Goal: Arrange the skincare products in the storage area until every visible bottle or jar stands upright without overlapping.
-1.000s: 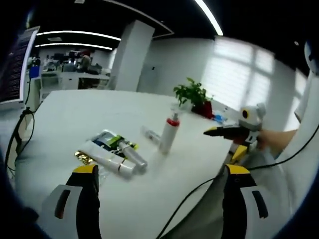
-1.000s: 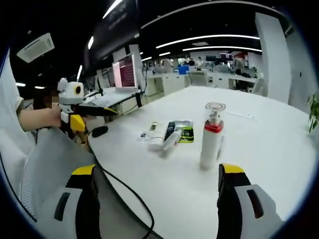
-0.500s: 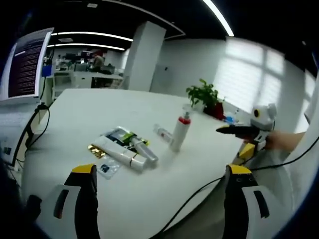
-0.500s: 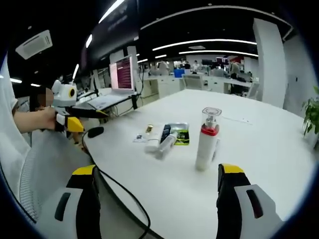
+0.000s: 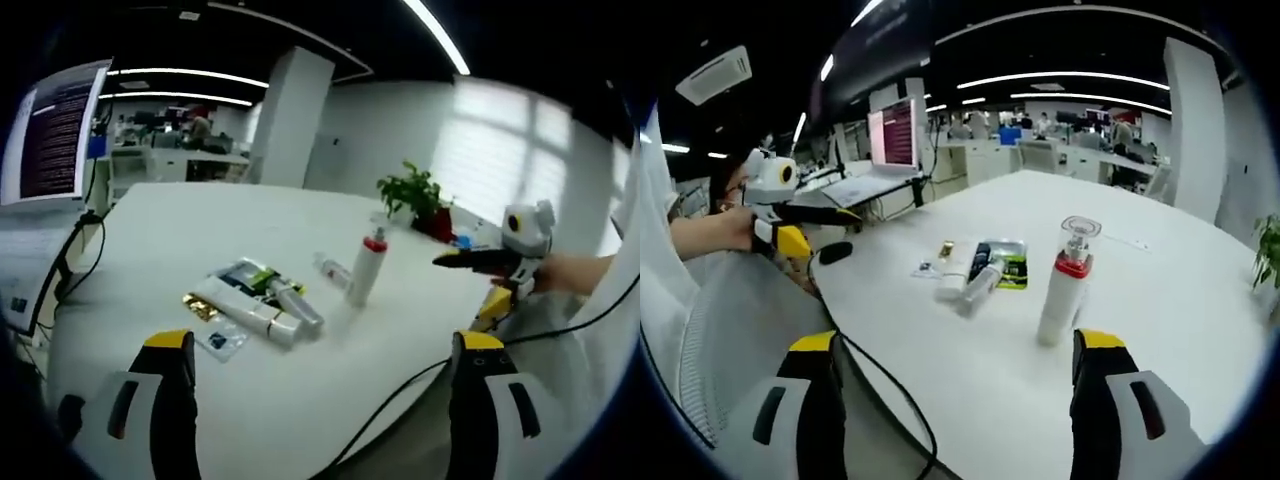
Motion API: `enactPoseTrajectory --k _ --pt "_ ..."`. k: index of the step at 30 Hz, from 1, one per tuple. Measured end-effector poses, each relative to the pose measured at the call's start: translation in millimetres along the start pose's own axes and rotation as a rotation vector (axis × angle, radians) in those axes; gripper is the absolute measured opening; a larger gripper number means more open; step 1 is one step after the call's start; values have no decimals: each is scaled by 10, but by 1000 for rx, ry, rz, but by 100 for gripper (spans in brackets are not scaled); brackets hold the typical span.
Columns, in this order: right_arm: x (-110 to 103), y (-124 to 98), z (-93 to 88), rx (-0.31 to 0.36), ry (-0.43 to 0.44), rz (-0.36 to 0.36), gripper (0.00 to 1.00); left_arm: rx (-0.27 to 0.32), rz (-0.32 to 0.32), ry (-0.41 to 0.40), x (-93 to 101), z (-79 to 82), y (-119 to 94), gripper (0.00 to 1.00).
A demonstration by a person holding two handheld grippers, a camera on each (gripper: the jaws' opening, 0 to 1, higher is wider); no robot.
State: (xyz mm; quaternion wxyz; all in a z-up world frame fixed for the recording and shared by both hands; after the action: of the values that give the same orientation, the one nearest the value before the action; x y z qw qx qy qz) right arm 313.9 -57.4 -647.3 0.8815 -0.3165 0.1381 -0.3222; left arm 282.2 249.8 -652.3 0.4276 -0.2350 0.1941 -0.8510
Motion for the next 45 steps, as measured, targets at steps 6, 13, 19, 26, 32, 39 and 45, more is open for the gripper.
enactPoseTrajectory --k 6,13,19,26,32,39,45 --pt "-11 209 194 -58 -16 45 88 -13 -7 2 -5 -6 9 99" --pt "-39 538 440 -74 -77 85 88 -11 -18 4 15 9 20 98" --pt "-58 737 575 -106 -113 118 87 -12 -18 -7 -9 12 22 98" --pt "-65 950 644 -153 -154 135 86 -11 -12 -10 -12 12 17 96" --pt "-39 1120 748 -186 -165 140 84 -29 -14 4 6 -5 22 95" --pt "-4 1412 884 -226 -172 144 80 -32 -10 0 0 -4 26 95" --pt "-4 1682 954 -302 -165 147 75 -43 -19 4 0 -22 36 94"
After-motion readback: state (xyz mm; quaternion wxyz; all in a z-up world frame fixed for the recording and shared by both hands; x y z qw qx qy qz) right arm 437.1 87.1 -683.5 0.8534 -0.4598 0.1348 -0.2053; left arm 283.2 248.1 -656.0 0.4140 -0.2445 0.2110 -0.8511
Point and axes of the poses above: the point that each gripper's makers call its tool centre point, and the gripper's own axes: y roughly forward along the fingers, x roughly to its right, z roughly out of its top, the point moved 9 cm from there along -y, roughly backward along the fingers, and after that the axes turned 11 degrees about -x, right-handed, at the moved point
